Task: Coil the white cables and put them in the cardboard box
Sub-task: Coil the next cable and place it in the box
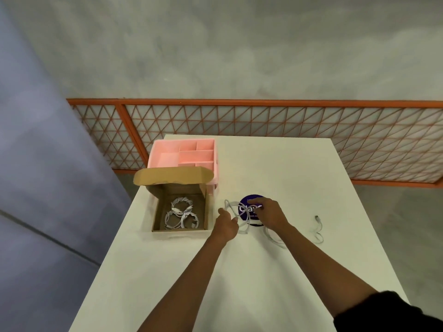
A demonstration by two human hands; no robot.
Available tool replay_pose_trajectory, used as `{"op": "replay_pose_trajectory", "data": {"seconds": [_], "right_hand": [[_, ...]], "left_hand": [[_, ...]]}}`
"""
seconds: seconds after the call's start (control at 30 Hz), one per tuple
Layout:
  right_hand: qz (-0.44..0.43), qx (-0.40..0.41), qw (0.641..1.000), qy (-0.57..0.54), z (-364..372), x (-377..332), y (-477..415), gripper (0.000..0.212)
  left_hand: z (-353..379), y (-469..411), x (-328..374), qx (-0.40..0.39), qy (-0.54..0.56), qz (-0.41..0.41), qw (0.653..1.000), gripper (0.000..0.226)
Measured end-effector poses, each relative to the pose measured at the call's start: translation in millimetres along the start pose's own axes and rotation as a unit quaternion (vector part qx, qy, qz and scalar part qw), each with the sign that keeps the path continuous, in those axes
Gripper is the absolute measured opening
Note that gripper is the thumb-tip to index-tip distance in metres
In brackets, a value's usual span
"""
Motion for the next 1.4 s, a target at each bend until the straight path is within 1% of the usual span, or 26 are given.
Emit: {"op": "replay_pose_trajectory", "data": {"seconds": [0.03, 0.1, 0.17, 0.2, 0.27, 0.37, 0.43, 0.53, 0.63, 0.7, 0.8, 0.9, 1.0, 1.17, 1.27, 1.33, 1.37, 1.4], "right_hand": [[-0.010, -0.032, 0.999, 0.019, 1, 2, -1, 0.035], [-0.025, -0.086, 0.995, 0.041, 4, 10, -2, 0.036], [-0.039, -0.114, 0.991, 0.050, 10, 16, -2, 0.036], [-0.048, -0.118, 0.991, 0.051, 10, 19, -3, 0.037], [-0.062, -0.103, 0.991, 0.057, 8, 23, -5, 0.037], [-0.072, -0.081, 0.992, 0.071, -4, 27, -8, 0.041], [-0.077, -0.060, 0.993, 0.072, -13, 30, -14, 0.039], [-0.089, -0.013, 0.994, 0.059, -35, 24, -22, 0.026], [-0.084, 0.010, 0.995, 0.046, -61, 7, -24, 0.025], [-0.077, 0.003, 0.997, 0.027, -80, -6, -22, 0.025], [-0.077, -0.035, 0.995, -0.049, -106, -26, -16, 0.020], [-0.073, -0.065, 0.986, -0.135, -135, -46, -1, 0.020], [-0.098, -0.080, 0.974, -0.190, -155, -63, 11, 0.024], [-0.103, -0.108, 0.953, -0.264, -167, -80, 23, 0.026], [-0.092, -0.095, 0.947, -0.292, -171, -89, 27, 0.026], [-0.080, -0.074, 0.943, -0.316, -173, -95, 29, 0.026], [-0.074, -0.065, 0.942, -0.320, -172, -97, 29, 0.027], [-0.071, -0.058, 0.943, -0.320, -171, -99, 29, 0.028]], "left_hand": [[1, -1, 1, 0.020, 0.015, -0.012, 1.000, 0.039], [4, -3, 4, 0.058, 0.016, -0.005, 0.998, 0.035], [5, -5, 6, 0.082, 0.029, 0.021, 0.996, 0.027], [5, -5, 9, 0.086, 0.056, 0.035, 0.994, 0.023], [3, -4, 17, 0.080, 0.125, 0.058, 0.987, 0.017], [-9, 4, 40, 0.068, 0.179, 0.113, 0.975, 0.021], [-20, 10, 57, 0.059, 0.198, 0.155, 0.966, 0.023], [-34, 18, 82, 0.046, 0.212, 0.217, 0.952, 0.026], [-45, 26, 100, 0.048, 0.209, 0.244, 0.946, 0.025], [-51, 33, 109, 0.045, 0.212, 0.244, 0.945, 0.025], [-59, 43, 120, 0.024, 0.241, 0.242, 0.940, 0.025], [-66, 54, 125, -0.008, 0.282, 0.232, 0.931, 0.025], [-73, 60, 127, -0.011, 0.281, 0.229, 0.932, 0.025], [-73, 61, 123, 0.061, 0.227, 0.215, 0.948, 0.024], [-67, 56, 118, 0.097, 0.193, 0.205, 0.955, 0.024], [-65, 54, 113, 0.153, 0.111, 0.212, 0.959, 0.026], [-65, 56, 110, 0.191, 0.078, 0.215, 0.955, 0.029], [-66, 61, 110, 0.226, 0.072, 0.221, 0.946, 0.030]]}}
Point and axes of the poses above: each hand's wrist, its own y-axis away from the middle knuckle, its own z-axis out of the palm, x = y × z, the point moved 5 cm from there along -y, towards the middle knuckle, and after that the axes turned 8 degrees about x, right-handed, at the moved point
